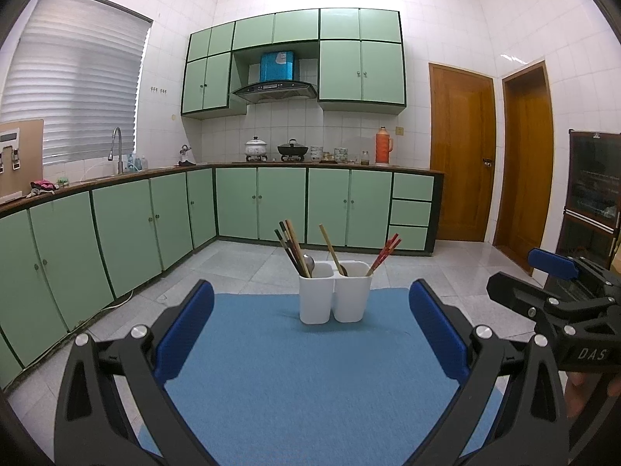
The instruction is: Organize utensils
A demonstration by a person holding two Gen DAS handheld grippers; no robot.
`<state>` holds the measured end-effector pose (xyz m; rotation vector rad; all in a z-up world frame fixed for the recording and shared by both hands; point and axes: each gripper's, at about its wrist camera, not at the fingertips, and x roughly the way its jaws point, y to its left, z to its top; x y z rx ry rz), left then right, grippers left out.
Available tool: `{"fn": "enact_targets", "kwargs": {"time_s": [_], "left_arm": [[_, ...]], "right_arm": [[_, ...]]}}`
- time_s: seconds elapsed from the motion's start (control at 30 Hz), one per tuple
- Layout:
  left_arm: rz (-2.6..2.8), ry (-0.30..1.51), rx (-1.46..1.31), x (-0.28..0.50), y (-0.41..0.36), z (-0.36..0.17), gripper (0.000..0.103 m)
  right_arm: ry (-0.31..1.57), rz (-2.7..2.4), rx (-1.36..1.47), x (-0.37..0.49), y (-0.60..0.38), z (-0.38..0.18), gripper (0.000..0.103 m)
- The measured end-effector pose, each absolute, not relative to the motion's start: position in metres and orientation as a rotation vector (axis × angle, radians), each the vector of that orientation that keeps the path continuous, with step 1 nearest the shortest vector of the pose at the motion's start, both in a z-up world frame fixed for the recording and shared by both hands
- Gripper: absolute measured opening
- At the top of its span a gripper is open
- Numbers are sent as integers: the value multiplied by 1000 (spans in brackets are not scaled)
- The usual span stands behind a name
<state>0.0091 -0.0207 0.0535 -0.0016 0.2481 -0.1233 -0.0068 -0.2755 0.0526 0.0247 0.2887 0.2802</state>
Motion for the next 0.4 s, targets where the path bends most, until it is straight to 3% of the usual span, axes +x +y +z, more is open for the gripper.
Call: {"fn": "enact_targets", "kwargs": {"time_s": [0.4], "left_arm": [[-120, 251, -1, 10, -20, 52, 98]], "right_arm": [[290, 280, 25, -7, -276, 53, 97]]}}
